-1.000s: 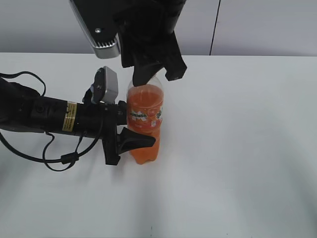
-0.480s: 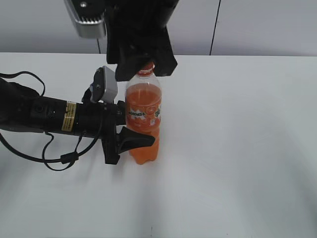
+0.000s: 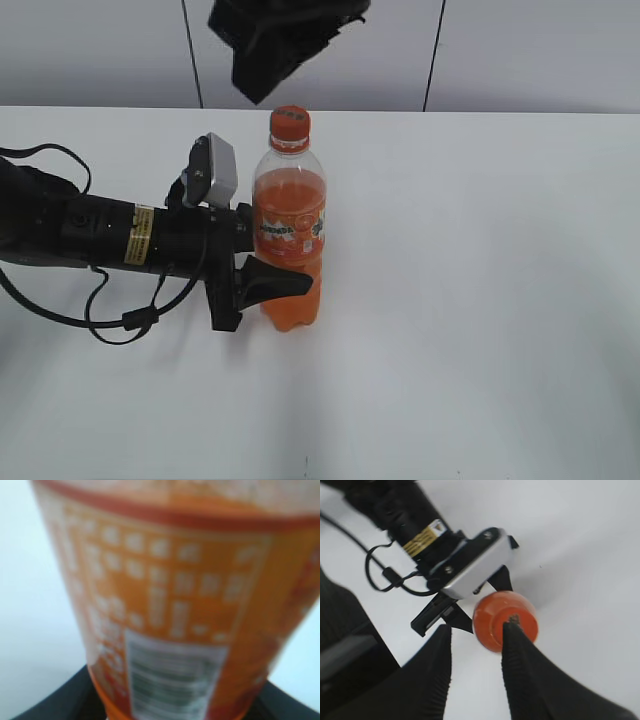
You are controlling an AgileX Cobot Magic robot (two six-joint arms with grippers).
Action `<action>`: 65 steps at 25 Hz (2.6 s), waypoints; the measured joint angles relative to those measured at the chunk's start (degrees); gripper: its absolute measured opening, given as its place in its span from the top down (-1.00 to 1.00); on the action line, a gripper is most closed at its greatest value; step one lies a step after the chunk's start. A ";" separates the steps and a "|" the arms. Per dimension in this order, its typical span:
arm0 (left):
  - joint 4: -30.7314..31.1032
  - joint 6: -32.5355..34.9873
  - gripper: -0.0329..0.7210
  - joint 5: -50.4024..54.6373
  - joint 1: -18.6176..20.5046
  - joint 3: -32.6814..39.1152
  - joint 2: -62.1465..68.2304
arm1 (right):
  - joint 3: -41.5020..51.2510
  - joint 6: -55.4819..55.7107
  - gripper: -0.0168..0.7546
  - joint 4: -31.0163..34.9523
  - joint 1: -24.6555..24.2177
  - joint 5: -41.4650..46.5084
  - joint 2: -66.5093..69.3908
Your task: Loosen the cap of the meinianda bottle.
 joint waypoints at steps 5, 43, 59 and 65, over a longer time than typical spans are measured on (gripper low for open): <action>0.00 0.00 -0.10 0.00 0.06 0.00 0.00 | 0.00 20.22 0.28 -7.02 -0.06 0.00 0.00; 0.00 -0.05 -0.10 0.00 0.06 0.00 0.00 | 0.00 22.40 -0.23 -4.35 -0.06 0.07 5.57; 0.00 -0.05 -0.10 0.00 0.16 0.00 0.00 | 0.00 16.92 0.26 -5.77 -0.06 0.05 5.94; -0.05 -0.11 -0.10 0.00 0.16 0.00 0.00 | 0.00 -4.54 0.26 -6.09 -0.06 -0.01 5.94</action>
